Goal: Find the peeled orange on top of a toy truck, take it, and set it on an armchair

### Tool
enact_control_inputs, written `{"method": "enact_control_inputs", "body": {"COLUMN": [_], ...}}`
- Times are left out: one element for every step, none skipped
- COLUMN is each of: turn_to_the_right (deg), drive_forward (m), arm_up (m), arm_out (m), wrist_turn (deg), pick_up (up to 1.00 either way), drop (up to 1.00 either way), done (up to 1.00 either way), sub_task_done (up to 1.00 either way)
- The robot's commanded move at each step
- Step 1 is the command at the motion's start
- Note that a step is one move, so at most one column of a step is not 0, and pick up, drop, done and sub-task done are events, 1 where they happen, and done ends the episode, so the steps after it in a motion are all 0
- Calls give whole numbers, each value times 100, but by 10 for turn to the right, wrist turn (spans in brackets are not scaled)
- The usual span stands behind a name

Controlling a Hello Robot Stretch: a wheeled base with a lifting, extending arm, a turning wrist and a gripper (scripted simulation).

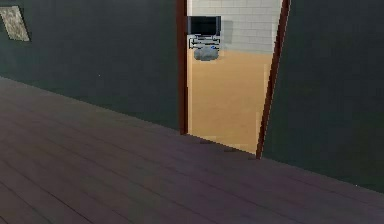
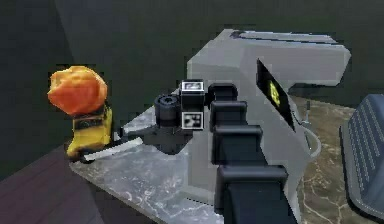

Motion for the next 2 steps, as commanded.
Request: {"method": "enact_control_inputs", "body": {"turn_to_the_right": [0, 0], "drive_forward": [0, 0], "arm_up": [0, 0], "arm_out": [0, 0], "wrist_turn": [-450, -240], "pick_up": [0, 0], "drop": [0, 0], "done": [0, 0], "sub_task_done": [0, 0]}}
